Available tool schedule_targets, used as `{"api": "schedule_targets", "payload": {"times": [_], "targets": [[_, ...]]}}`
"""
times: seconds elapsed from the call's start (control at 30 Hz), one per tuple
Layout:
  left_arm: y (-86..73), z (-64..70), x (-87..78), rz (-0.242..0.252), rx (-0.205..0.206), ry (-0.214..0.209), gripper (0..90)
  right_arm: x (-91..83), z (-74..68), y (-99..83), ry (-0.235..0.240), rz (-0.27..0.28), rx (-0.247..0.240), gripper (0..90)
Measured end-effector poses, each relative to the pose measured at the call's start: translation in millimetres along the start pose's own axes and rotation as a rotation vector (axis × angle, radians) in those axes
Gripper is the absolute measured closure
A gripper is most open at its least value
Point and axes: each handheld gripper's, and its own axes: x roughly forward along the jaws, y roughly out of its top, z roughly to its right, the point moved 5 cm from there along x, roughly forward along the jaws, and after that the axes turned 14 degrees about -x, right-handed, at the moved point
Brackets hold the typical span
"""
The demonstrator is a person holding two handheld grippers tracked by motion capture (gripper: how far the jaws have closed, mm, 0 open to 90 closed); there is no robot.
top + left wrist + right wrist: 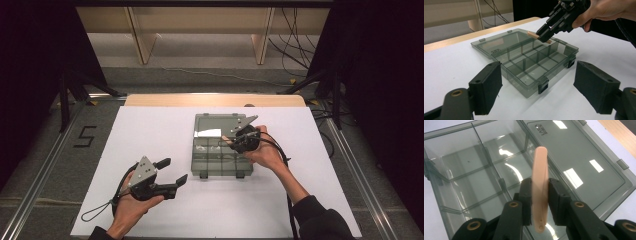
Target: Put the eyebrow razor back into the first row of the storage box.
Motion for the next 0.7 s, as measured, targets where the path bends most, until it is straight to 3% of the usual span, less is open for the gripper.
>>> {"api": "schedule_targets", "payload": {"times": [0.57,0.7], "targets": [[-0.7,0.1,0.5,-0.007,0.002,0.002,21.8,-1.4,0.4,-1.0,0.013,-0.003,0.004,71.5],[-0.9,0.6,1.0,-0.008,0.004,-0.001,21.9,-3.9,2.4,-1.3,-0.002,0.007,0.028,67.6]]}}
